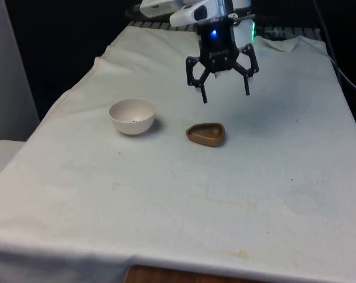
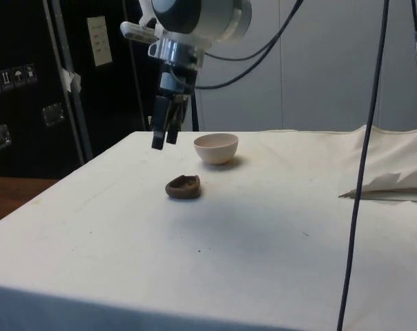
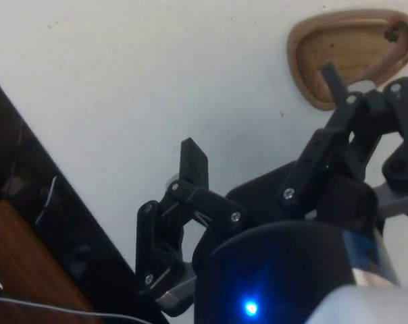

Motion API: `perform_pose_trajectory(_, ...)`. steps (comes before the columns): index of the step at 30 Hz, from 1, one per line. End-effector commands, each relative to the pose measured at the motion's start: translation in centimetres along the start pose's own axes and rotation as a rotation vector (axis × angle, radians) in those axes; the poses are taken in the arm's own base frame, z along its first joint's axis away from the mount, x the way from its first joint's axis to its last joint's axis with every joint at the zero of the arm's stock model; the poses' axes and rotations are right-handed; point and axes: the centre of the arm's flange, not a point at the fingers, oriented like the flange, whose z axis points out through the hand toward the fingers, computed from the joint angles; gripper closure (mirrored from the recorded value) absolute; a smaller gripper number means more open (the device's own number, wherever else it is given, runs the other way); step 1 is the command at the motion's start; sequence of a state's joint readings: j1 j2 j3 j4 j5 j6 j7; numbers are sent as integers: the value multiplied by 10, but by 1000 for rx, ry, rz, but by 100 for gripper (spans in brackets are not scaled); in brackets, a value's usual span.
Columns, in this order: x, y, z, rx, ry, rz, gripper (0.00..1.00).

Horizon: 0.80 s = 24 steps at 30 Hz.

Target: Pour the coffee beans from the cup into the bowl.

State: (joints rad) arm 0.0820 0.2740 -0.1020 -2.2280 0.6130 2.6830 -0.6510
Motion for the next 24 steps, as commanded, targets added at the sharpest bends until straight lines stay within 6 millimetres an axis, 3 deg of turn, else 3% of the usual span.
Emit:
perform_pose_trajectory(1, -1, 2, -5, -10, -10, 5, 0)
perform_pose_trajectory(24, 19, -7, -64, -3, 48, -6, 0)
